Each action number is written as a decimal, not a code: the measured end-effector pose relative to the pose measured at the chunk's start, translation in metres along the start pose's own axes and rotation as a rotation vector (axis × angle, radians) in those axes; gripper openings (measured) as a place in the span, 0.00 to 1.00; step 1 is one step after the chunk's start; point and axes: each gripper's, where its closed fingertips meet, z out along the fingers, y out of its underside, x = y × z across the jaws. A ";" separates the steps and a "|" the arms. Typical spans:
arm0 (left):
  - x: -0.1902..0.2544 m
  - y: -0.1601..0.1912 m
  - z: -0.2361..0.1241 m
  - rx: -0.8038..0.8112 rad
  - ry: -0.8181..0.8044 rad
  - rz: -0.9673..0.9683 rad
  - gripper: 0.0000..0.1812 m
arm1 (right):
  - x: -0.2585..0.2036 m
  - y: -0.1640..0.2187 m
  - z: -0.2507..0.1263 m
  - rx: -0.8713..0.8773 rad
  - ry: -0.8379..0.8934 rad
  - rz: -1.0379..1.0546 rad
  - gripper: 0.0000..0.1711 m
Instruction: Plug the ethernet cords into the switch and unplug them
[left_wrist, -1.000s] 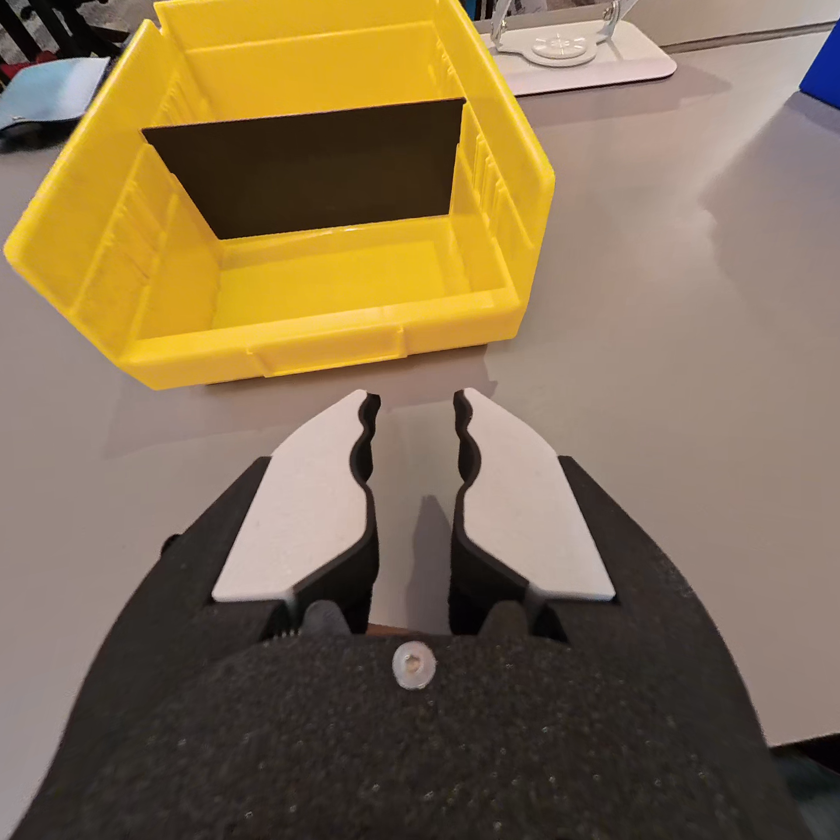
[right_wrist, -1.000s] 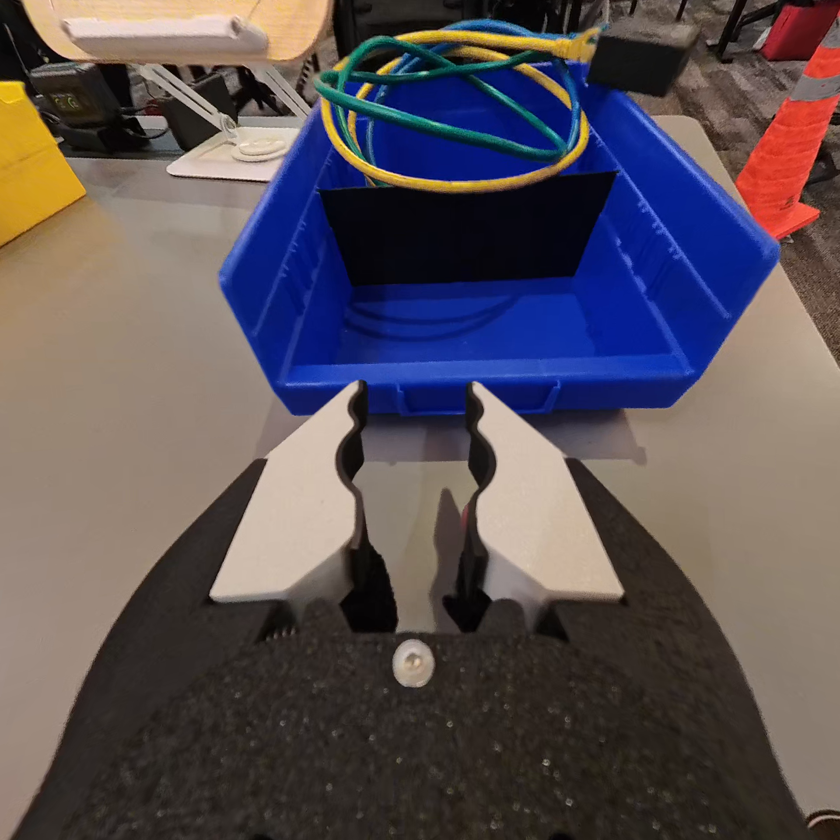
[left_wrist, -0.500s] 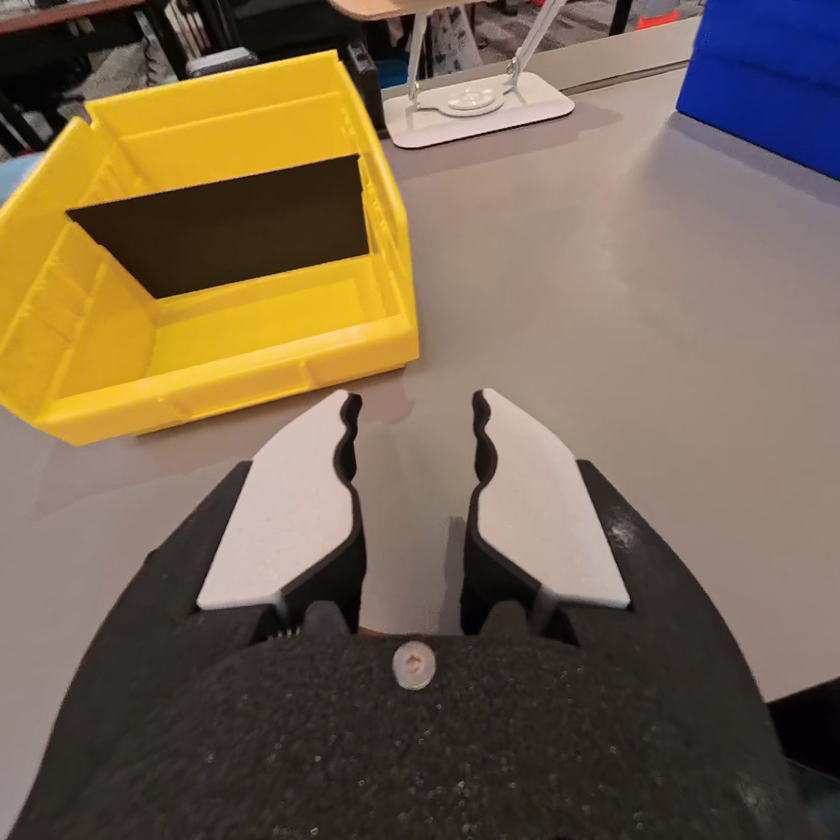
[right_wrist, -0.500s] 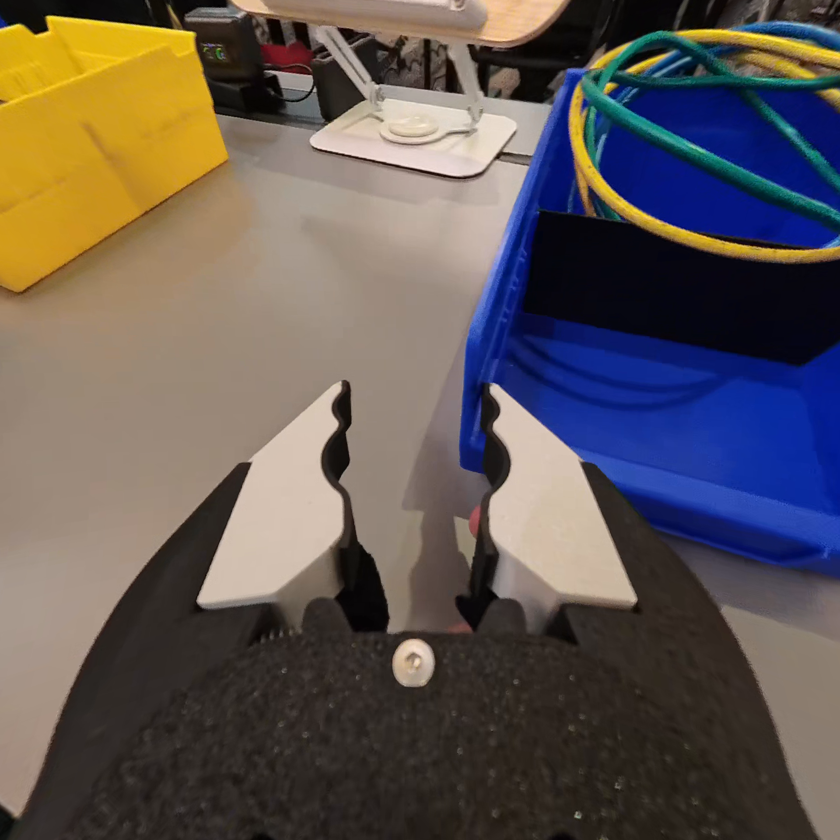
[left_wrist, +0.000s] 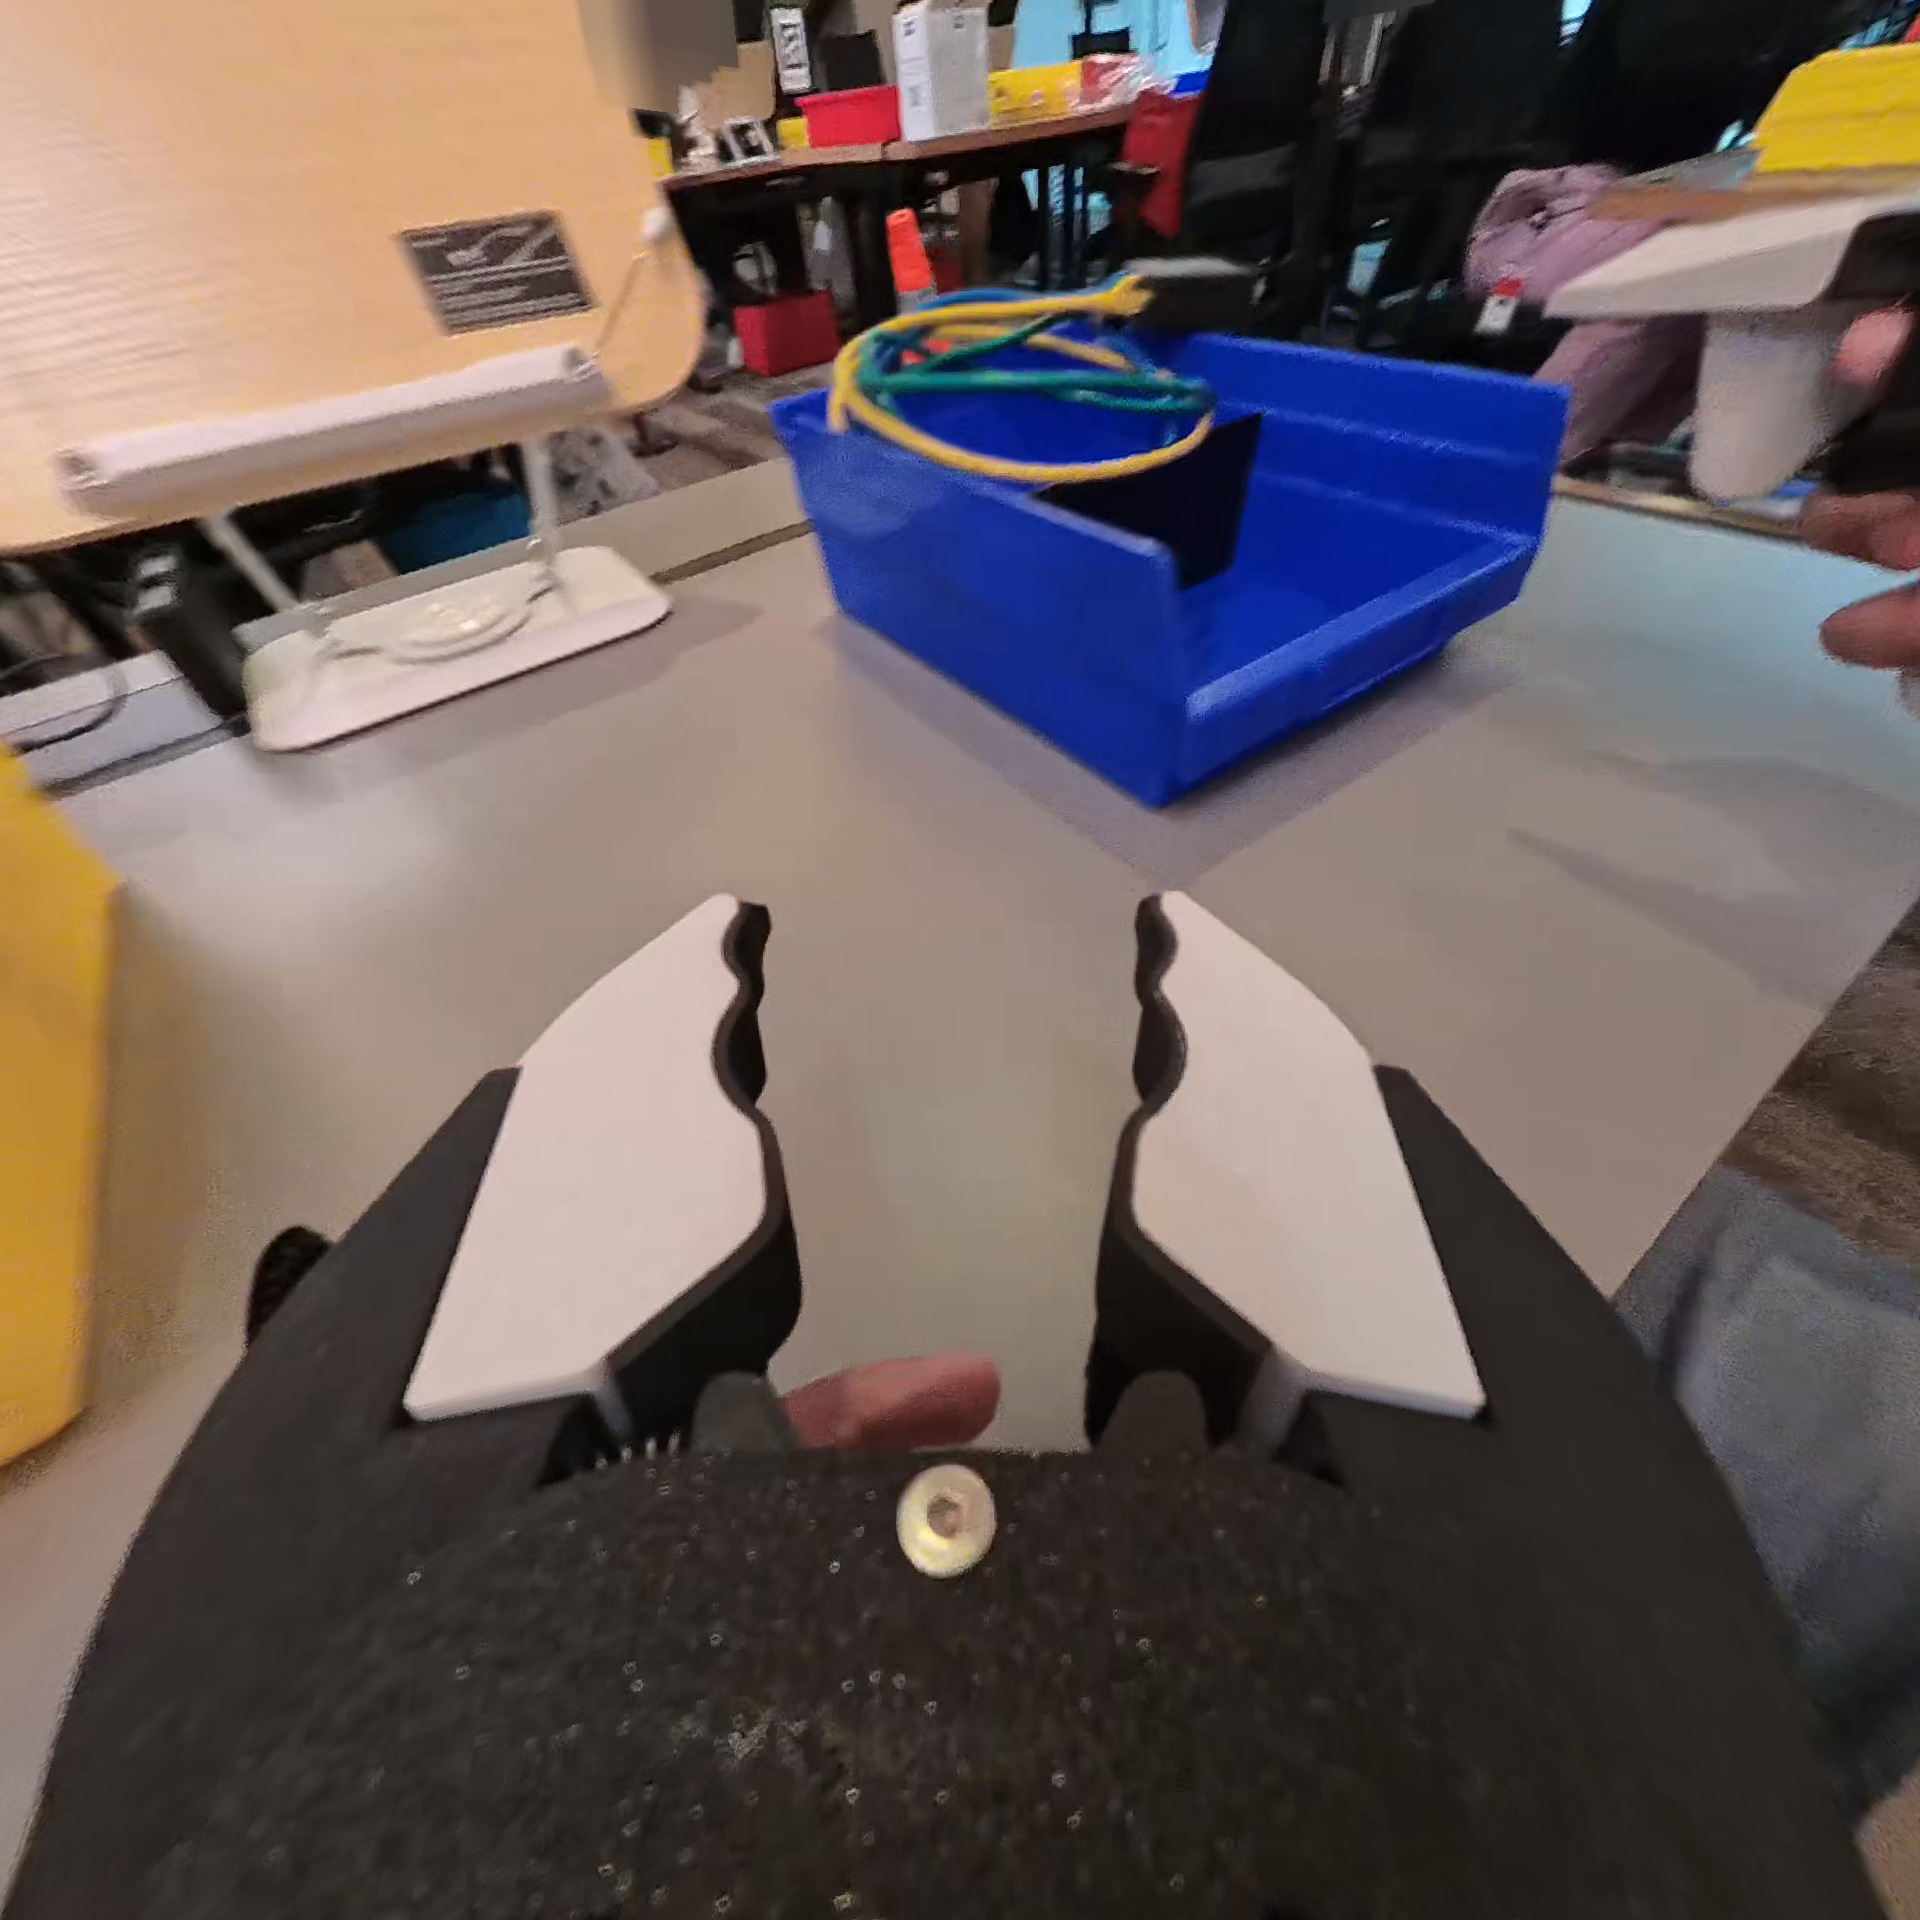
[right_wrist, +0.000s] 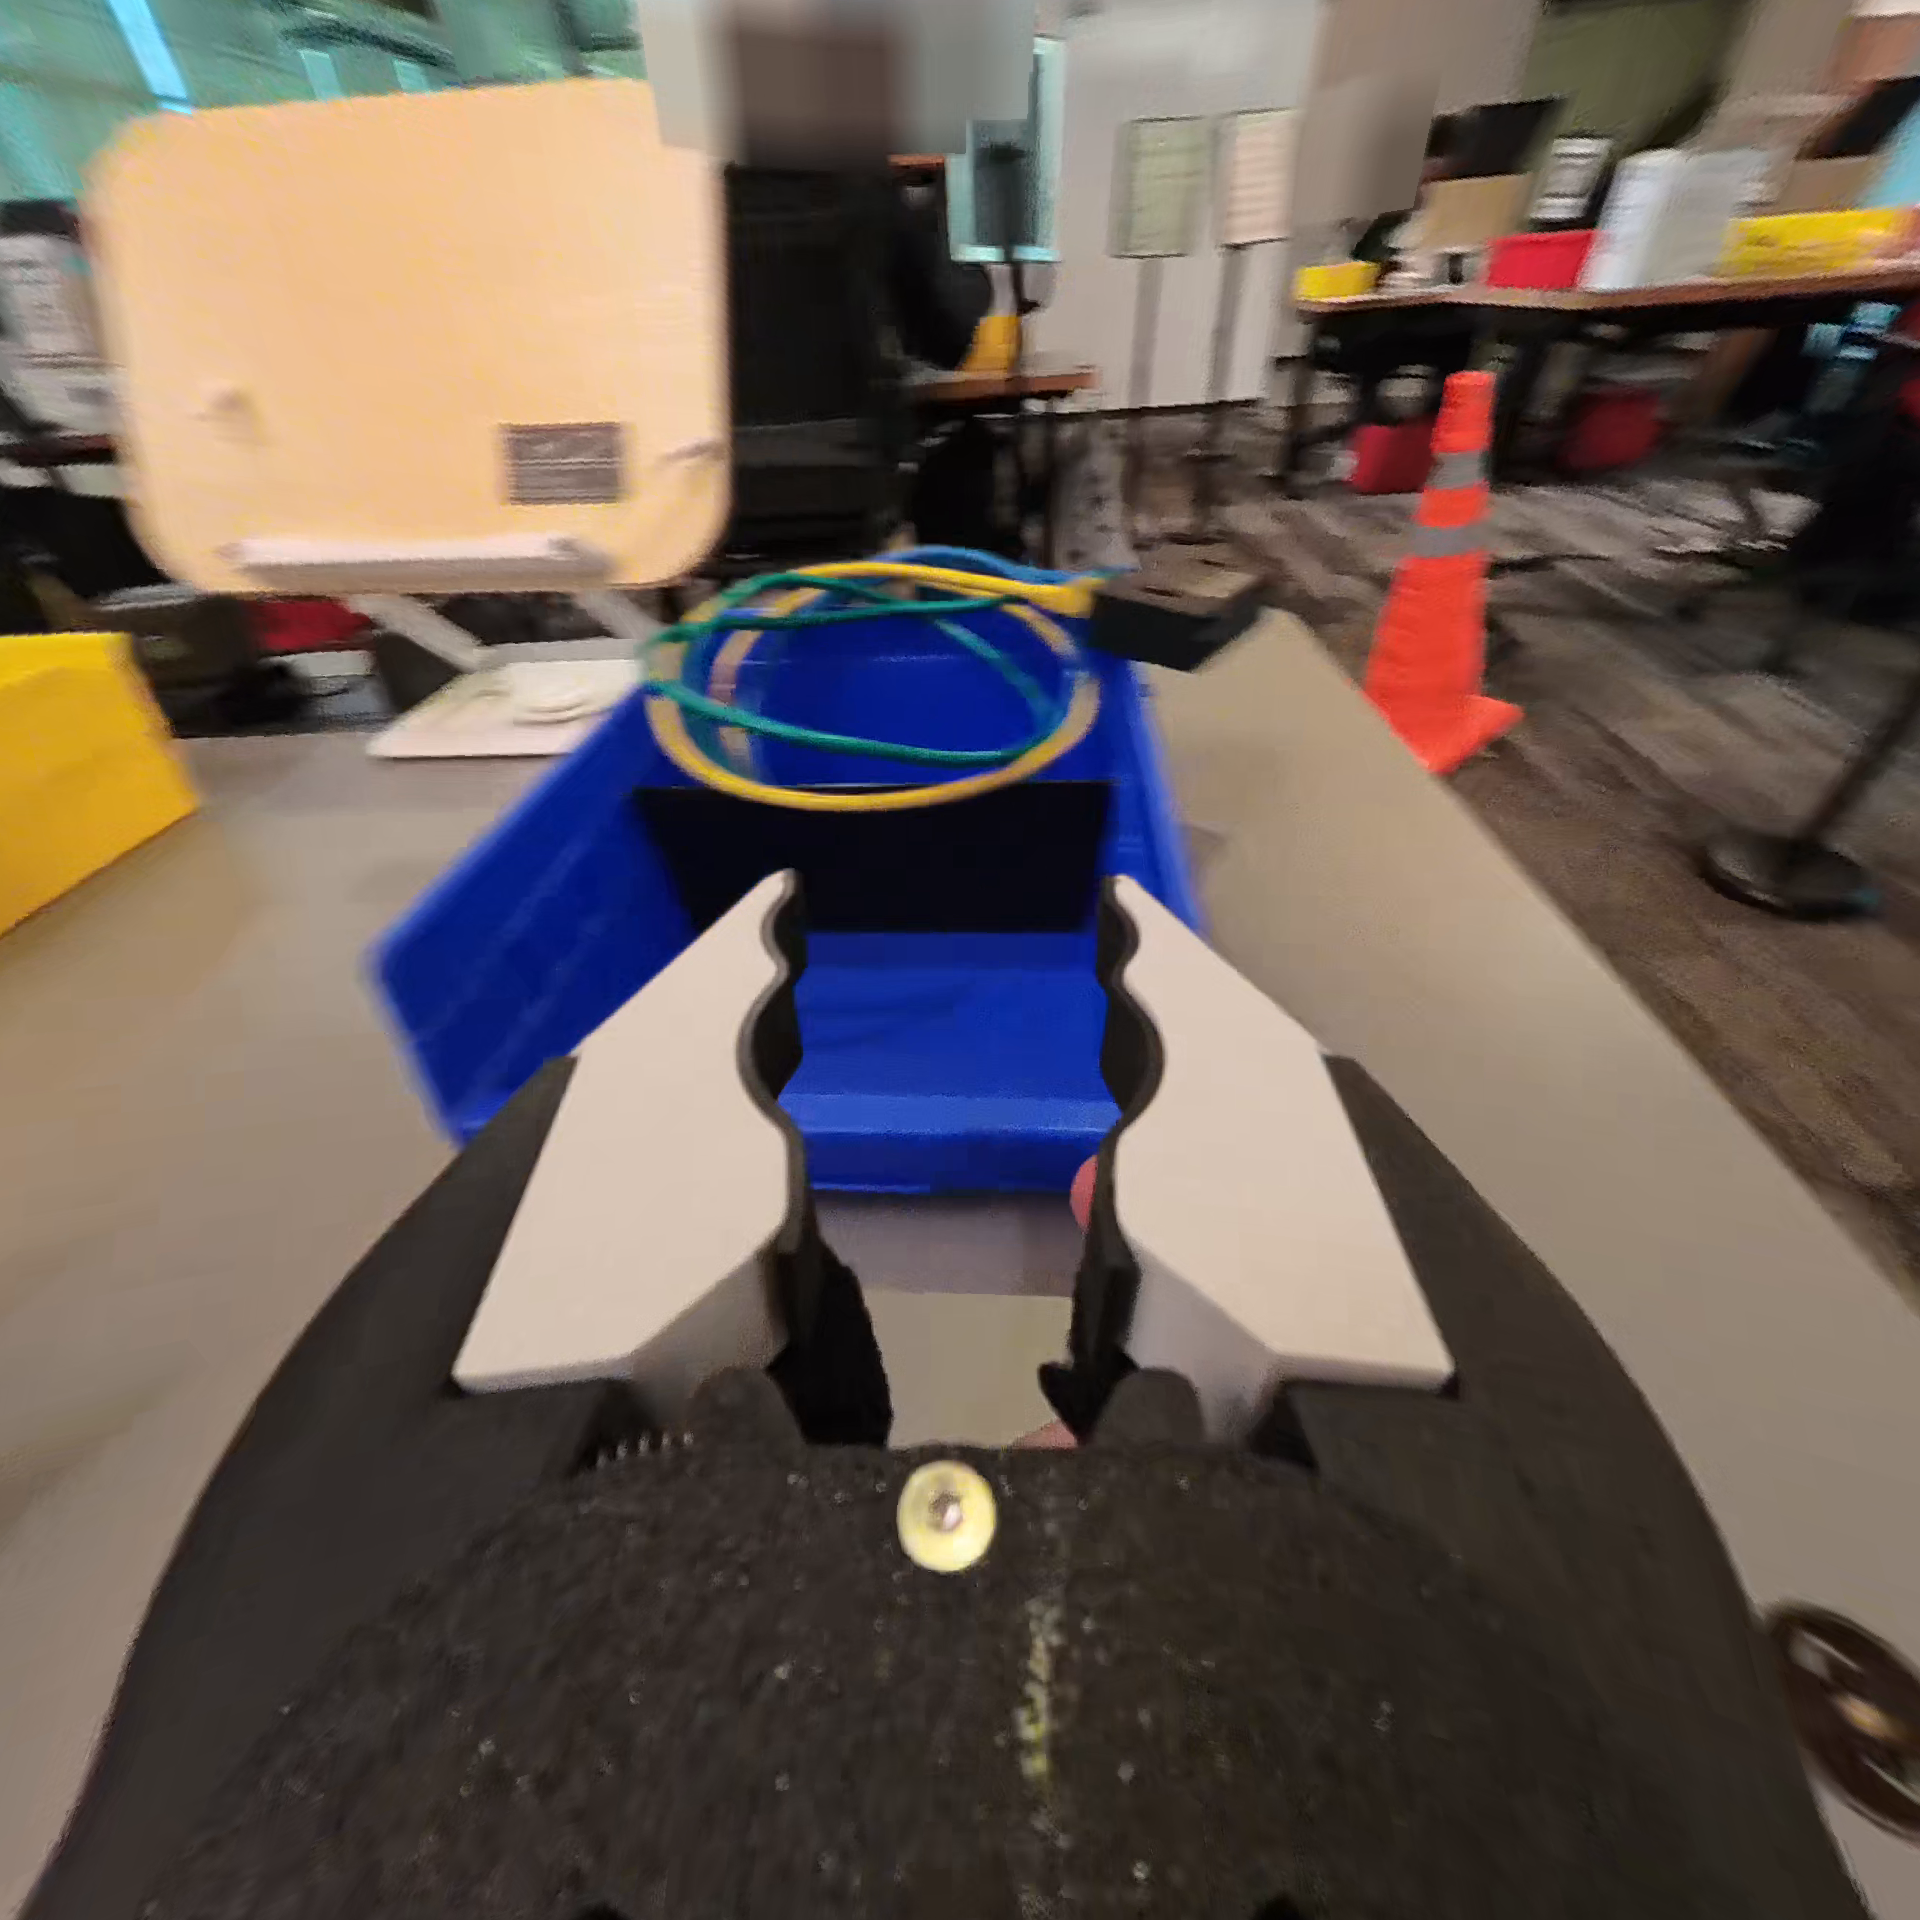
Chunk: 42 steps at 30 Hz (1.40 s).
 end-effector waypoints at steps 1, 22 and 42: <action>0.014 -0.008 0.015 0.008 0.034 -0.017 0.37 | 0.019 0.005 0.002 -0.007 0.049 -0.005 0.32; 0.019 -0.009 0.156 -0.233 -0.218 -0.116 0.03 | 0.028 0.066 0.048 -0.232 0.169 -0.109 0.03; -0.125 0.041 -0.025 -0.179 -0.491 -0.093 0.03 | -0.203 0.090 0.048 -0.247 -0.131 -0.125 0.03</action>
